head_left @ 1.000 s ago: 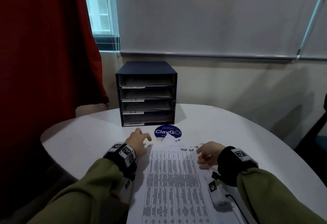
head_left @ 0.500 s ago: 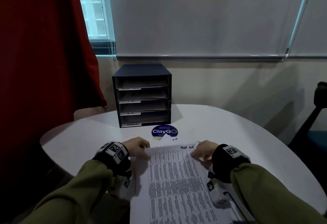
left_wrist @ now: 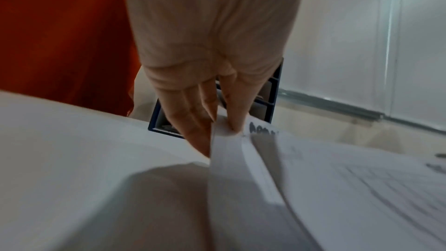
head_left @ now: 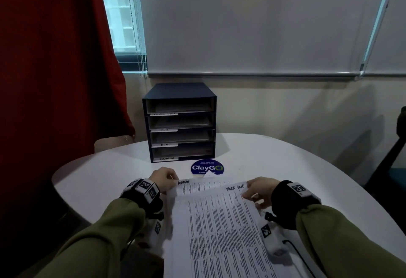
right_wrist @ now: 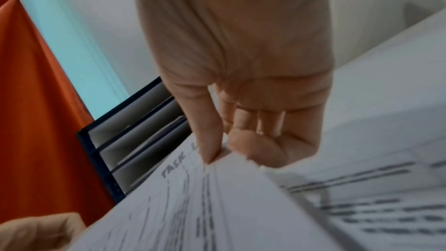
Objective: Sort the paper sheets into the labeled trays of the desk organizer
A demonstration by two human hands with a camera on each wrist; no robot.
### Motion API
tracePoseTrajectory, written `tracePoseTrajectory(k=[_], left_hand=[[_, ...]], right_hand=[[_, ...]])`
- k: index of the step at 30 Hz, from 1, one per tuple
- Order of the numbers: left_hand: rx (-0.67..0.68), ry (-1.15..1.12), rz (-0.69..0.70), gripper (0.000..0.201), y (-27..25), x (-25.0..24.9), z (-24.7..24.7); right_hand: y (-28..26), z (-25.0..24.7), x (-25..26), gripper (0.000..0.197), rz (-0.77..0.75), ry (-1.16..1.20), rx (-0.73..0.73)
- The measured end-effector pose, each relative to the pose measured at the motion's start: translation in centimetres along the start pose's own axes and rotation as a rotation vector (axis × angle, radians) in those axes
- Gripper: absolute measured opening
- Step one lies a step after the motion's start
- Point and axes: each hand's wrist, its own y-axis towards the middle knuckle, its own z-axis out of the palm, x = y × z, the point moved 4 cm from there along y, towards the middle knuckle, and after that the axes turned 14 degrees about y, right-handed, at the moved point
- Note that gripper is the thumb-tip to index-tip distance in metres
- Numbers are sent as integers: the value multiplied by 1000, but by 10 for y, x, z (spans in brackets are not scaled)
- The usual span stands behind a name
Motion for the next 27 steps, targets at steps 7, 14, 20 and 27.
tracePoseTrajectory(k=[7,14,20,27], left_hand=[[174,-320,-92,11,-7,3,9],[287,-138,-45,29,-14,15,23],[329,-77,-60,29,-15,26,19],[351,-118,-48,28,-16,39,20]], right_hand=[[23,24,3,25,-35,1,-14],[10,18,-3,20,1,-84,7],[-2,-34,-20,18,22,-160,-148],[-15,-21,-19,12,104,-300,-84]])
